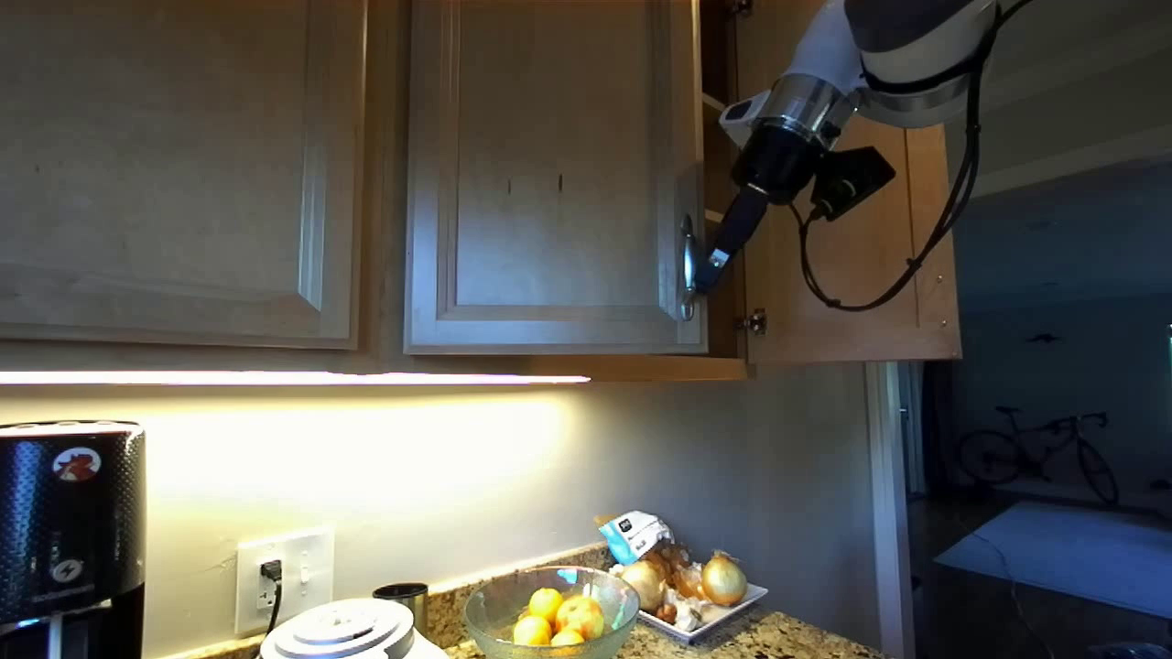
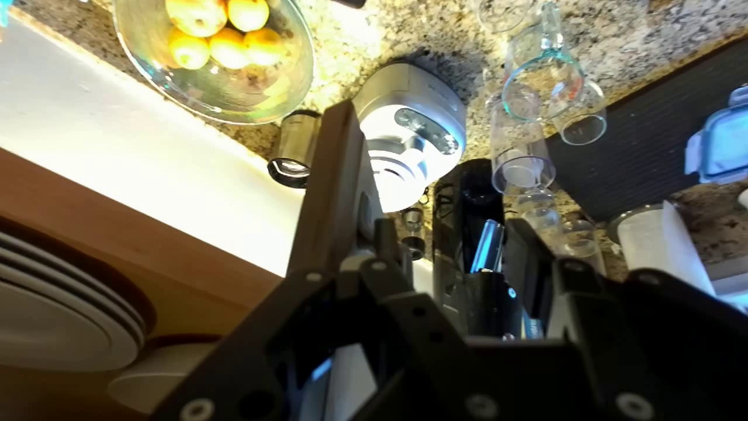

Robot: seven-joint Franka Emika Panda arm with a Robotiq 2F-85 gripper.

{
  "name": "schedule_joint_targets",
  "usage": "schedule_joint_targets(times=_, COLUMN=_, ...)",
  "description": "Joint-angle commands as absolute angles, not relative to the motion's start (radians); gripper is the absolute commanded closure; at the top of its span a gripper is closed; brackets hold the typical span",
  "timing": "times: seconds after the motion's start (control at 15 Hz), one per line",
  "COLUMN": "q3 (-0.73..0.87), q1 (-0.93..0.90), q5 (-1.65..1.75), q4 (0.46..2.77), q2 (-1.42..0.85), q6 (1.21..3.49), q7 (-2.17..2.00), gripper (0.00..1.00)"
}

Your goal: Open the top cupboard doors

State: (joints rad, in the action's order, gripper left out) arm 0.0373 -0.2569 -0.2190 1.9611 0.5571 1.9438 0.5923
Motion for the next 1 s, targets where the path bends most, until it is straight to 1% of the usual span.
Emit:
schedule_joint_targets(times=0.0, q3=0.087, q1=-0.309, q5=-0.335, q4=1.956, q2=0.531, q6=1.844, q7=0.685, gripper=0.19)
schedule_joint_targets(times=0.13, q3=0.087, q1=-0.312, q5=-0.381, q4=1.943, q2=0.527, q6=1.786, q7=0.718, gripper=0.06)
schedule_joint_targets(times=0.2, q3=0.082, q1=-0.312, q5=-0.402, q4=1.933, q2=0.525, q6=1.755, q7=0.730, gripper=0.02)
schedule_joint_targets(times=0.27, q3=0.074, q1=-0.313, q5=-0.421, q4=1.926, q2=0.526, q6=1.723, q7=0.739, gripper=0.00)
schedule_joint_targets(times=0.67, q3=0.033, q1=-0.324, q5=-0.520, q4=1.896, q2=0.495, q6=1.470, q7=0.802, gripper=0.00)
schedule_joint_targets(times=0.93, q3=0.031, q1=-0.290, q5=-0.516, q4=1.843, q2=0.401, q6=1.263, q7=0.827, gripper=0.00)
